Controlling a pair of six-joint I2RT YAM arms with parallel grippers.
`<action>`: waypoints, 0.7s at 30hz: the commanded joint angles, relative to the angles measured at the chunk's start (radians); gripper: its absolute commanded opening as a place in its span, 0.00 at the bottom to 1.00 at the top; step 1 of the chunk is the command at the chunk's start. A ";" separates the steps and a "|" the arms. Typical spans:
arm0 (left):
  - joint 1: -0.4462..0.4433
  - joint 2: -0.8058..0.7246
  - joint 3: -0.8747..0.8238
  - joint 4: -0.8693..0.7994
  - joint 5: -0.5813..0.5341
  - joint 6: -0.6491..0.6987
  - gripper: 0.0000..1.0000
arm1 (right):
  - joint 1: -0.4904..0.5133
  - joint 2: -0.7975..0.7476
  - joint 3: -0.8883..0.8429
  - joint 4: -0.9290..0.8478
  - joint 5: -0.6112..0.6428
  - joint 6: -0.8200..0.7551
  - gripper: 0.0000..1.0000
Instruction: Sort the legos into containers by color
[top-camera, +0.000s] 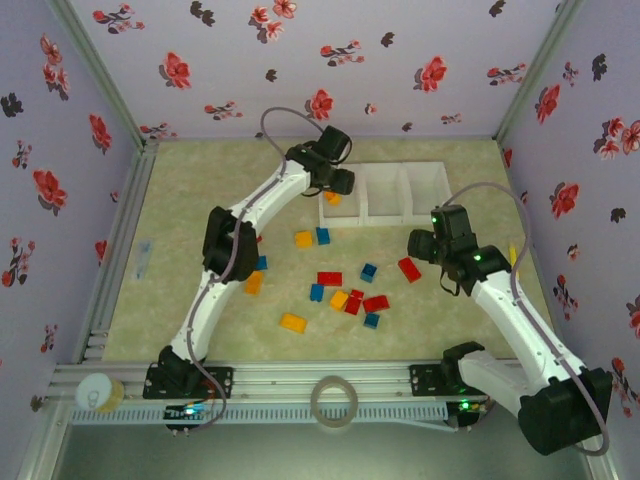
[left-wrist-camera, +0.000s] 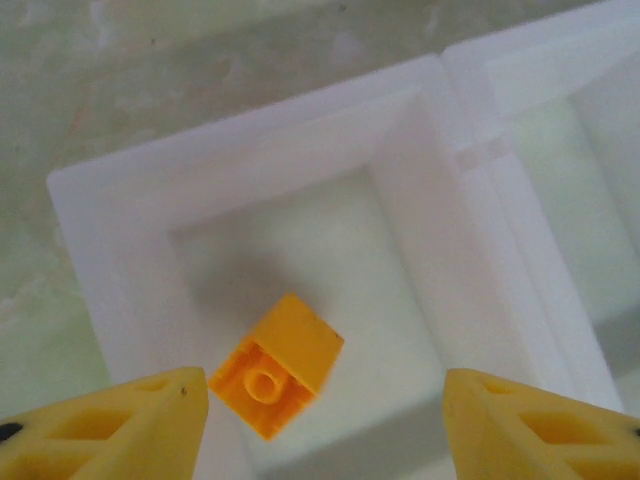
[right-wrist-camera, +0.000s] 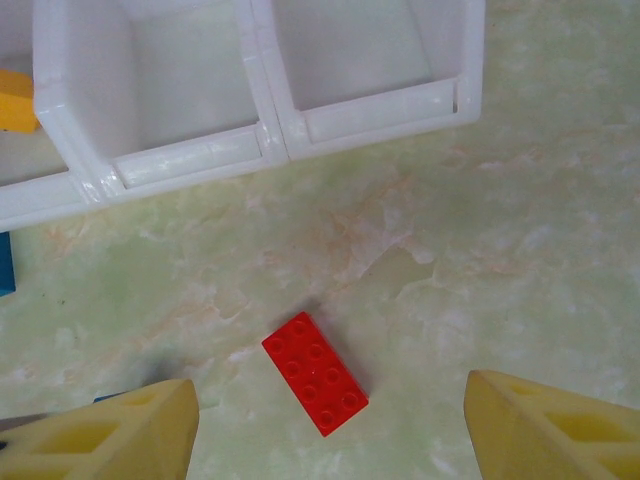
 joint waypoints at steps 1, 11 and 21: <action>-0.006 -0.204 -0.145 0.032 -0.021 0.013 0.64 | 0.008 -0.012 -0.012 -0.026 -0.005 0.023 0.71; -0.010 -0.730 -0.826 0.208 -0.046 -0.032 0.66 | 0.018 0.042 -0.088 0.017 -0.059 0.057 0.69; -0.012 -1.028 -1.158 0.282 -0.045 -0.100 0.67 | 0.028 0.166 -0.123 0.045 -0.064 0.068 0.69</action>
